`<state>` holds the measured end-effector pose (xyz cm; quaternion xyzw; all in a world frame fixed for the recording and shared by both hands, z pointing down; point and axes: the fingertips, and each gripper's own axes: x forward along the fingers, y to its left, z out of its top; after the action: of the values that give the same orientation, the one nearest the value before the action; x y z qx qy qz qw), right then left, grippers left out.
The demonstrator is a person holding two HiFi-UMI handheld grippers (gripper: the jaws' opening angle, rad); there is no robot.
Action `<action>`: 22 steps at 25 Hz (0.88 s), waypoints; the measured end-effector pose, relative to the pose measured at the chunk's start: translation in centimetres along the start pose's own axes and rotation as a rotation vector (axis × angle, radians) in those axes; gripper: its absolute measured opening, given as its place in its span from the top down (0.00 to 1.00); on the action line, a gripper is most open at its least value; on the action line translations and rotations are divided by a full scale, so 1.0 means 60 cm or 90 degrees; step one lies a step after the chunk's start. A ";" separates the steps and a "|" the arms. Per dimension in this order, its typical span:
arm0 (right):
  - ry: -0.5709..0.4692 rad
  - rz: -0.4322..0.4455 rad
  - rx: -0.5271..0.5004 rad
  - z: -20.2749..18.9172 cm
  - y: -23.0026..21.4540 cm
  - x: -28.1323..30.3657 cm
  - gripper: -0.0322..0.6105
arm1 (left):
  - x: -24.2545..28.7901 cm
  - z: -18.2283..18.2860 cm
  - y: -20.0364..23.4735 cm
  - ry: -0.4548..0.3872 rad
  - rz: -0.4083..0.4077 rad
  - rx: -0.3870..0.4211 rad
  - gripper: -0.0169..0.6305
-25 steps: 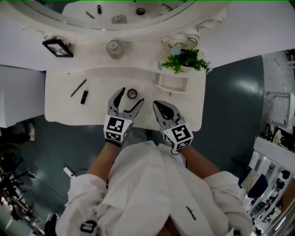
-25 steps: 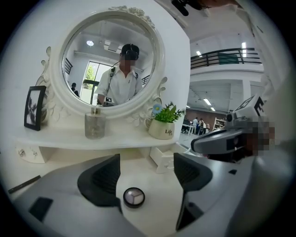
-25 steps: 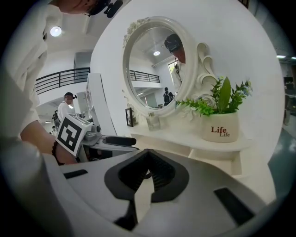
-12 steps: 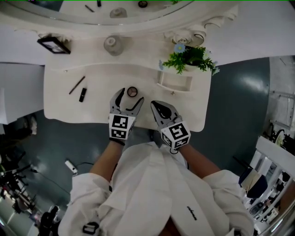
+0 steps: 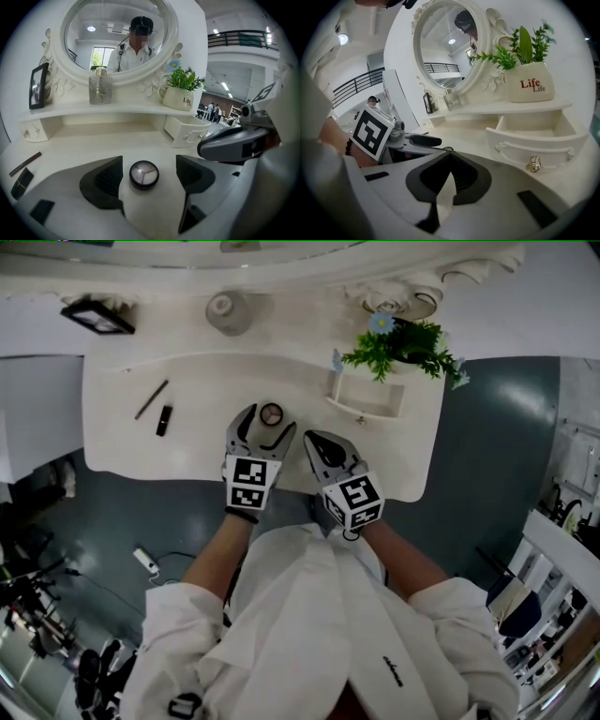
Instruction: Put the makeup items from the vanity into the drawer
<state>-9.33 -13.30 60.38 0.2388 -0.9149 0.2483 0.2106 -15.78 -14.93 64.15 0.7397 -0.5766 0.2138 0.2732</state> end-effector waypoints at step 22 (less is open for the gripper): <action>0.014 -0.018 0.031 -0.020 -0.029 0.022 0.93 | 0.043 -0.036 0.010 0.079 0.011 0.046 0.42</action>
<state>-9.10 -14.40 62.61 0.2540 -0.9028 0.2701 0.2178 -15.75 -15.55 67.52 0.7295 -0.5569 0.2822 0.2795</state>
